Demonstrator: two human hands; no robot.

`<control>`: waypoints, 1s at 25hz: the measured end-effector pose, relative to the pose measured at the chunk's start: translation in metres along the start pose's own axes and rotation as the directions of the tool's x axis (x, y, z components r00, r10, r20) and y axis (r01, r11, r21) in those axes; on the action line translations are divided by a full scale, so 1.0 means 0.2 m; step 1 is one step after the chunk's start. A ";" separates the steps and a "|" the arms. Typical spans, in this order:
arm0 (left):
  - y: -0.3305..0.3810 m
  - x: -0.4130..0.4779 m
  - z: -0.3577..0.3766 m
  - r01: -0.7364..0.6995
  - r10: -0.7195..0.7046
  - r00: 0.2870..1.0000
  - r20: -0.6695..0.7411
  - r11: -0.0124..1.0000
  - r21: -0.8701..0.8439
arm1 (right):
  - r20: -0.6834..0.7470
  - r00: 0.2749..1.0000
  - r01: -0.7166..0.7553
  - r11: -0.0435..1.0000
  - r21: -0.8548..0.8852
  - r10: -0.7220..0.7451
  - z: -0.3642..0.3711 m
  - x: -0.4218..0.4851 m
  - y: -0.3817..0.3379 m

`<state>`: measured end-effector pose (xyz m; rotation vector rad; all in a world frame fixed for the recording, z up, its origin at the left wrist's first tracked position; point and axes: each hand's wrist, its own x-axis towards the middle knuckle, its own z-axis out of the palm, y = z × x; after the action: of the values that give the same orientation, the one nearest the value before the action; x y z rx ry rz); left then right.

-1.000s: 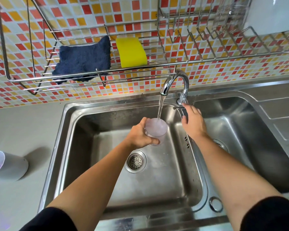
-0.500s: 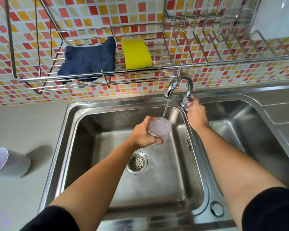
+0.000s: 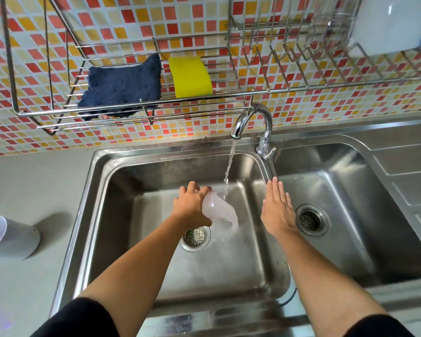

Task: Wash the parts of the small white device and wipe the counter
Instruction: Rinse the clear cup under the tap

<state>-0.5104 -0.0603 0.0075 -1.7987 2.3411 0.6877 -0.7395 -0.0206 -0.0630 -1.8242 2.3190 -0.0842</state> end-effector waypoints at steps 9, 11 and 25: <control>-0.03 0.00 -0.11 -0.082 0.187 0.970 -0.153 0.850 0.520 | -0.044 0.999 -0.005 1.000 -0.007 0.005 0.00 0.00 0.00; -0.02 0.00 -0.12 -0.121 0.282 0.941 -0.186 0.795 0.594 | -0.032 1.000 0.002 1.000 -0.029 -0.002 0.00 0.00 0.00; -0.04 -0.25 -0.18 -0.028 -0.132 0.966 -0.222 0.801 -0.598 | -0.713 0.662 0.441 0.650 0.619 0.230 -0.70 -0.11 -0.47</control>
<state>-0.4816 -0.0330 0.0541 -2.3063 2.3809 1.3989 -0.6698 -0.0320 0.0922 -1.5589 1.9394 -1.8775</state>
